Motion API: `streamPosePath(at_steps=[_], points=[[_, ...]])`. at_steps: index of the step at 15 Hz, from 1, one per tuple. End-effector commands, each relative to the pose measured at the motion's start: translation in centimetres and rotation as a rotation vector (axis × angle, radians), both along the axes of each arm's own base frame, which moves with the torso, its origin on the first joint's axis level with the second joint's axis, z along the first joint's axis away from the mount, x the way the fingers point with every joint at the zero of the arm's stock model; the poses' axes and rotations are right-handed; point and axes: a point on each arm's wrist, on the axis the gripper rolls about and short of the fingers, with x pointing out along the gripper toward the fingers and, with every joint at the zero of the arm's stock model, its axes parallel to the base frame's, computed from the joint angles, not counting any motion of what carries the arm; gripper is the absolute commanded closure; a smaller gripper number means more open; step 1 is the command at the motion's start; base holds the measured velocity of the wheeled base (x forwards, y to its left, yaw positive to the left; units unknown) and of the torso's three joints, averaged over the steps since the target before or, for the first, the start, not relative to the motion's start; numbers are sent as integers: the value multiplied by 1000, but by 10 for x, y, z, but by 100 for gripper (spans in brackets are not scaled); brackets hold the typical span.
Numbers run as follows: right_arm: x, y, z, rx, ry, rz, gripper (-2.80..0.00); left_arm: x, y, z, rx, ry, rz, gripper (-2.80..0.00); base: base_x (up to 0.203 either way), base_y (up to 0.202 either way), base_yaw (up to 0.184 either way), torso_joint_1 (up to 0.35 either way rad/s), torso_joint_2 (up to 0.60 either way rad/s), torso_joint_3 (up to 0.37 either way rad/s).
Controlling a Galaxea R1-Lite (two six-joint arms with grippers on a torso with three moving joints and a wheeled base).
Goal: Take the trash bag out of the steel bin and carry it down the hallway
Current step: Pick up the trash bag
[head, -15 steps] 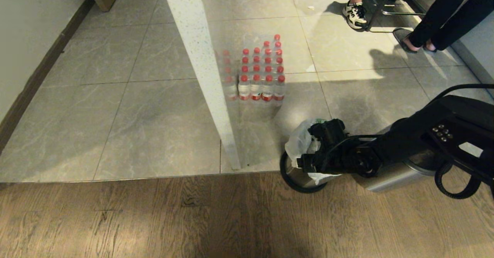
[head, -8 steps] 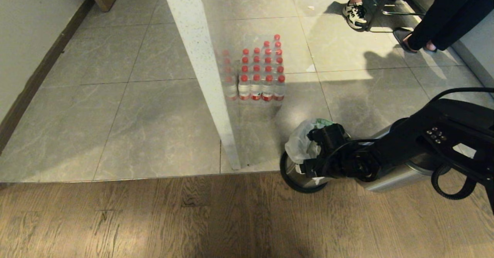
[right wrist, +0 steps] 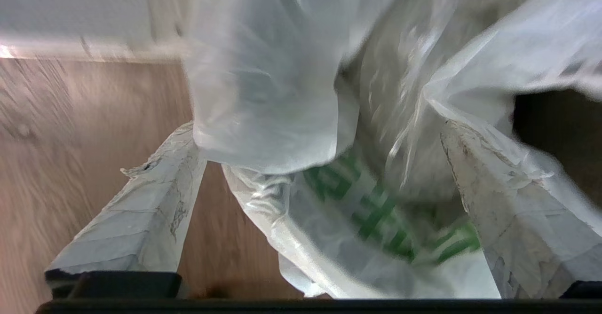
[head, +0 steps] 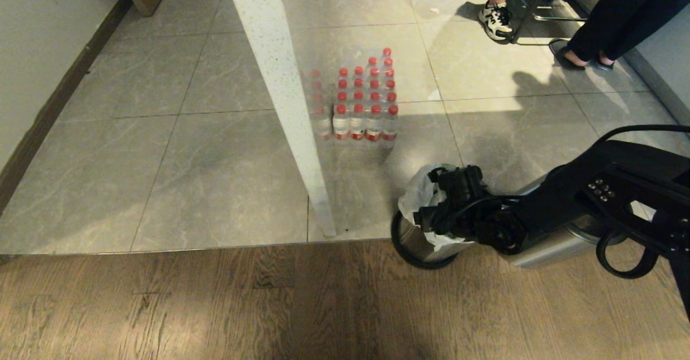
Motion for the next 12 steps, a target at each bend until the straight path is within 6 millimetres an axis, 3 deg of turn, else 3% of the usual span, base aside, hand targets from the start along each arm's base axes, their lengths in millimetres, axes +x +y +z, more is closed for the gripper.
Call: streamPosePath(at_steps=[1, 9, 12], points=[[1, 0, 1, 8, -20, -2, -280, 0, 0, 0, -1, -1, 0, 0, 0, 0, 0, 0, 0, 0], [0, -1, 10, 33, -68, -22, -280, 0, 0, 0, 0, -1, 0, 0, 0, 0, 0, 0, 0, 0], [-15, -7, 30, 64, -55, -4, -280, 0, 0, 0, 0, -2, 0, 0, 0, 0, 0, 0, 0, 0]])
